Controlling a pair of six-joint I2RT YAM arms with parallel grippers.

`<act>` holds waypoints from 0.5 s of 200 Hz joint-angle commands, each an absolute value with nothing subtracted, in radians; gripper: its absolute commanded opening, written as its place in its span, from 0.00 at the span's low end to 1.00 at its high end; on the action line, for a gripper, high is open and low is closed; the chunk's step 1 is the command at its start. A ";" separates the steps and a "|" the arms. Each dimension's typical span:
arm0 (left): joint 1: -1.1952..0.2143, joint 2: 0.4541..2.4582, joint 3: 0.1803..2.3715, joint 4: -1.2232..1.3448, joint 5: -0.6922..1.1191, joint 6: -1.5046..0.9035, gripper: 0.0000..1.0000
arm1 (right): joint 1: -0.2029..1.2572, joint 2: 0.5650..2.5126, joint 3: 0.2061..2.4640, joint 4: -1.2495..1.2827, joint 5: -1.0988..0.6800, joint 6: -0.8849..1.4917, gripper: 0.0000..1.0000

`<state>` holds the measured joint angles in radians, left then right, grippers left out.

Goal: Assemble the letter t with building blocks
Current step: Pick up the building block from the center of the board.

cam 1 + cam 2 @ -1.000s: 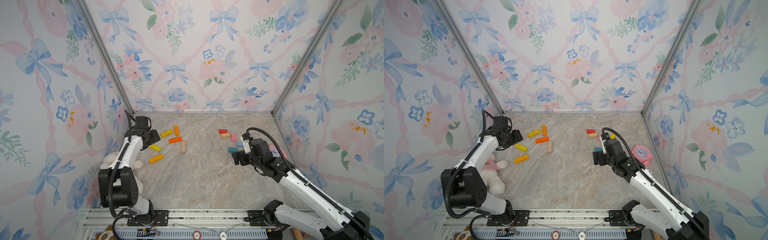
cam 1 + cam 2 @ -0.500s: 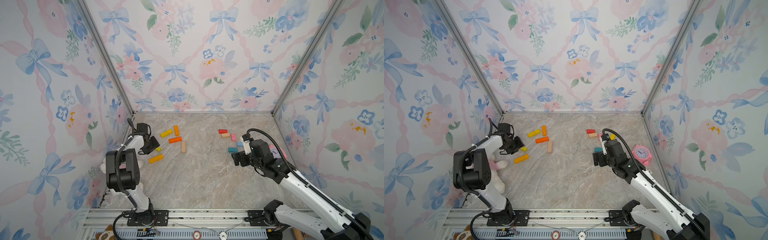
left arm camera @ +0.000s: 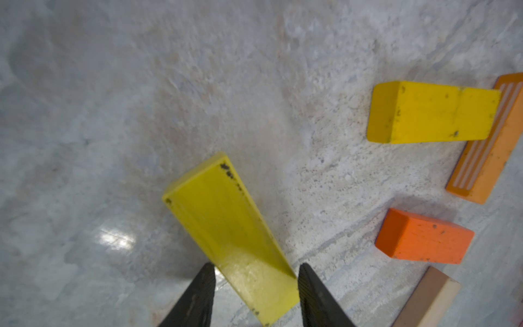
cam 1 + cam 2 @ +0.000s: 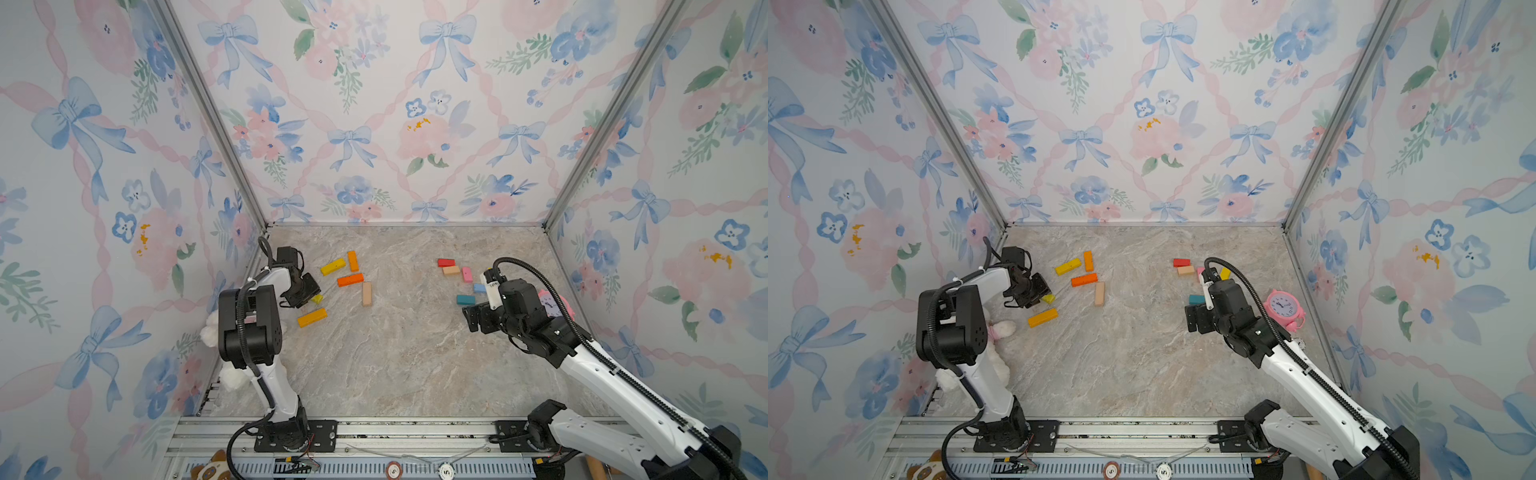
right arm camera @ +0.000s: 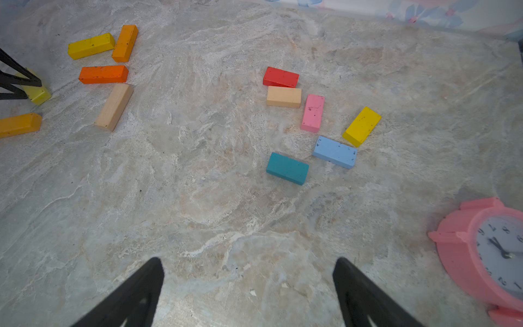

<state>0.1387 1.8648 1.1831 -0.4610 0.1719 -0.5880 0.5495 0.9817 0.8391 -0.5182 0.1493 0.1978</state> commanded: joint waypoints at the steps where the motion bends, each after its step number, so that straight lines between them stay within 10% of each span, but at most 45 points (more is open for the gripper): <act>1: 0.146 1.897 1.205 -0.474 0.166 -0.593 0.51 | 0.548 0.983 0.821 -0.505 0.150 0.197 0.96; 100: 0.108 2.010 1.266 -0.567 0.088 -0.504 0.43 | 0.551 0.969 0.820 -0.500 0.146 0.196 0.96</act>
